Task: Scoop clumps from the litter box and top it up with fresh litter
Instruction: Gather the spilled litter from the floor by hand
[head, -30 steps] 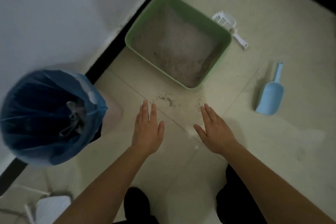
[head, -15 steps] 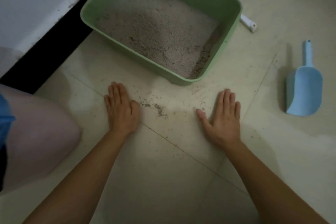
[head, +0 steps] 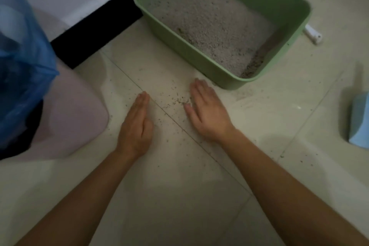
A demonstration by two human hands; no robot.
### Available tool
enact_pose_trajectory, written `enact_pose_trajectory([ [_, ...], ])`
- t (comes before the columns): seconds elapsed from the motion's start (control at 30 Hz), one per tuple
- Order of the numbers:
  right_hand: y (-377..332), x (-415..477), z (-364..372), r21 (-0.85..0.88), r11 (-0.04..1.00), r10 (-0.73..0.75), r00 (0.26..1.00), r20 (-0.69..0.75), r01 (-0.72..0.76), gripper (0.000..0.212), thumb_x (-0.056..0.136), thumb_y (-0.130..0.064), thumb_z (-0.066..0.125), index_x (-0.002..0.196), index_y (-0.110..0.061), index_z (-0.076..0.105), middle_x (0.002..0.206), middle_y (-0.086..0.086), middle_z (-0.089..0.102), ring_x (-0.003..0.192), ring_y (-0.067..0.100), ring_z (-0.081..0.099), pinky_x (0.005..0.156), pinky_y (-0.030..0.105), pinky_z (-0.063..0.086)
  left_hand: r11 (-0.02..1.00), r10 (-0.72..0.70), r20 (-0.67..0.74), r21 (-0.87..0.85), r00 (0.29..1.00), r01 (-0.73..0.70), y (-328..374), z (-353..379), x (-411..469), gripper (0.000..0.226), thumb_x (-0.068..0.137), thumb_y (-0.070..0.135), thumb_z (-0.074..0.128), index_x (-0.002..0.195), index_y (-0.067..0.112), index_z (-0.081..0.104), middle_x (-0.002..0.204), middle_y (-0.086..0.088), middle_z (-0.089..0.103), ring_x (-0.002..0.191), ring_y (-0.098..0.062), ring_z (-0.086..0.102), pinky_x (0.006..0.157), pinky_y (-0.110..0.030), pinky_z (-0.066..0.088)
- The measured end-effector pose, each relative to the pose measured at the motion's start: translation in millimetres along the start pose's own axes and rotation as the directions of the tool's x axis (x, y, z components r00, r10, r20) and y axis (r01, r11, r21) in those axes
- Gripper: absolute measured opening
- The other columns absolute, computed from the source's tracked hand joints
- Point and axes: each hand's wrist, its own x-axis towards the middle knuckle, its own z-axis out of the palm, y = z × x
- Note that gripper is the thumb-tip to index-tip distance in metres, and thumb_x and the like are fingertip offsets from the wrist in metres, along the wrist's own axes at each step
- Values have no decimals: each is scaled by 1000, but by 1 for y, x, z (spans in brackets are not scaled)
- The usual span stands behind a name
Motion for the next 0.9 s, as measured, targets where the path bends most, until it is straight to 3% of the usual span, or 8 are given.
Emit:
enact_pose_trajectory([
  [0.2, 6, 37, 3, -123, 978, -138, 961, 239, 171, 74, 100, -62, 11, 158, -19, -1, 165, 5, -10, 151, 19, -15, 124, 41, -3, 992, -87, -12, 93, 996, 88, -23, -10, 6, 71, 88, 30, 15, 154, 4, 15, 162, -9, 9, 149, -13, 4, 122, -32, 0],
  [0.43, -2, -64, 12, -66, 906, -379, 872, 310, 418, 69, 104, -55, 16, 158, -14, 0, 165, 4, -6, 151, 14, -13, 124, 36, -2, 953, -251, -15, 173, 968, 249, -22, -10, 67, 71, 88, 30, 12, 154, 6, 9, 163, -12, 3, 150, -21, -1, 121, -36, -7],
  [0.5, 11, -76, 3, -7, 952, -297, 931, 214, 305, 67, 105, -52, 23, 158, -14, 7, 166, 3, 0, 152, 14, -8, 124, 39, 4, 962, -213, 68, 186, 975, 197, -9, 3, 71, 73, 87, 33, 8, 154, 6, 9, 163, -12, 1, 150, -21, -3, 121, -36, -7],
  [0.57, 29, -78, -10, 26, 998, -49, 998, 39, 48, 67, 105, -52, 26, 158, -16, 9, 166, 2, 2, 152, 14, -4, 124, 41, 8, 982, -78, 137, 180, 988, 53, 9, 19, 61, 77, 84, 38, 5, 154, 5, 10, 162, -13, 3, 150, -21, -2, 121, -35, -5],
  [0.63, 53, -73, -26, 35, 970, 242, 967, -86, -239, 72, 103, -58, 24, 159, -17, 5, 166, 3, 0, 152, 16, -4, 124, 40, 4, 989, 65, 211, 115, 975, -91, 31, 32, 41, 77, 85, 40, 5, 154, 5, 11, 162, -12, 5, 150, -20, -1, 122, -34, -3],
  [0.7, 76, -63, -36, 66, 914, 406, 907, -115, -401, 80, 100, -63, 24, 158, -10, 4, 166, 8, 1, 152, 21, -3, 124, 42, 4, 979, 181, 292, 39, 939, -201, 48, 40, 17, 71, 90, 38, 9, 154, 8, 11, 162, -9, 6, 150, -15, -1, 122, -33, -2],
  [0.8, 84, -51, -31, -56, 917, 395, 918, -31, -396, 85, 99, -66, 16, 157, -7, 0, 165, 13, -3, 152, 24, -6, 123, 42, 1, 941, 333, 361, -69, 871, -331, 62, 40, -15, 65, 94, 34, 14, 154, 11, 15, 162, -4, 9, 150, -9, 0, 123, -33, 5],
  [0.9, 57, -46, -12, -122, 952, 286, 958, 30, -280, 83, 99, -65, 11, 157, -7, -4, 164, 14, -8, 151, 25, -12, 123, 41, -3, 949, 317, 235, -86, 919, -305, 46, 29, -24, 62, 94, 30, 19, 153, 9, 24, 161, -5, 19, 149, -12, 10, 122, -36, 13],
])
